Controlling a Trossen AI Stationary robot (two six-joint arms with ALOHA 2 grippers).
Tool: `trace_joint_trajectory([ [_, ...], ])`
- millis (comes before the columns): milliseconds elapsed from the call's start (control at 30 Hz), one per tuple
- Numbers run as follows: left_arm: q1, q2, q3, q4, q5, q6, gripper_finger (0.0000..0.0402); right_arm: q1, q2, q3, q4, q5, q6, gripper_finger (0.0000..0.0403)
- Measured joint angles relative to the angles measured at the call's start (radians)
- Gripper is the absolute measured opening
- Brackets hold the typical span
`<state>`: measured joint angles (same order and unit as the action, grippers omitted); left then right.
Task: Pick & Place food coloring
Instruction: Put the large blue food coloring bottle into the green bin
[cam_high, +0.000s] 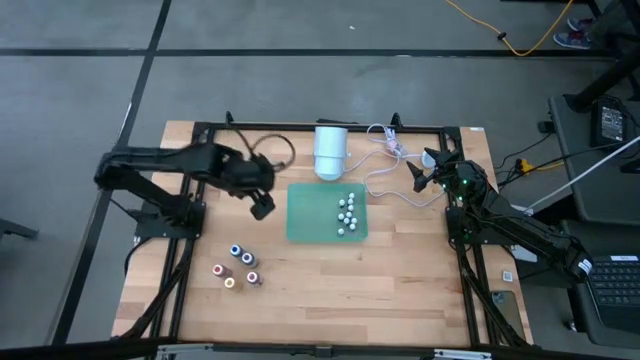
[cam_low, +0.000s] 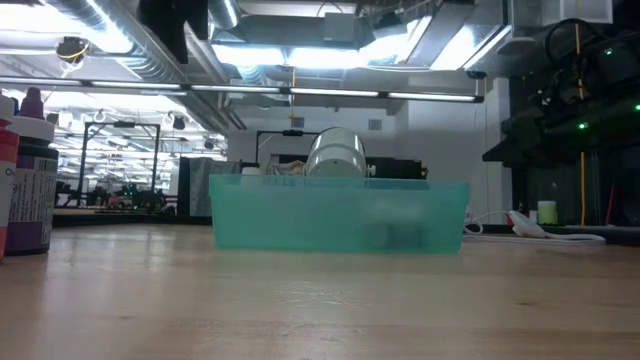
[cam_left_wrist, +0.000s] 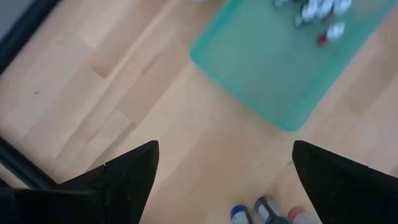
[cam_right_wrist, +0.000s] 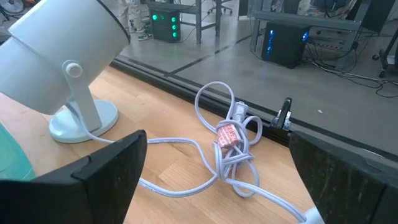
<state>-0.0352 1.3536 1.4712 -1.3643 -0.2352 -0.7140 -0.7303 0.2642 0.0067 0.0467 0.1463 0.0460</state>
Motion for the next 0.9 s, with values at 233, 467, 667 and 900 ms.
trace_joint_trajectory([
  [233, -0.021, 0.090, 0.000, -0.022, 0.061, -0.066, 0.0361, 0.000, 0.000, 0.000, 0.000, 0.000, 0.001, 0.0393],
  [467, -0.101, 0.098, -0.087, -0.066, 0.157, -0.296, 0.0361, 0.000, 0.000, 0.000, 0.000, 0.000, 0.000, 0.0393],
  [667, -0.193, 0.071, -0.202, -0.055, 0.201, -0.450, 0.0361, 0.000, 0.000, 0.000, 0.000, 0.000, 0.000, 0.0393],
  [900, -0.290, 0.049, -0.307, 0.023, 0.188, -0.545, 0.0361, 0.000, 0.000, 0.000, 0.000, 0.000, 0.001, 0.0393],
])
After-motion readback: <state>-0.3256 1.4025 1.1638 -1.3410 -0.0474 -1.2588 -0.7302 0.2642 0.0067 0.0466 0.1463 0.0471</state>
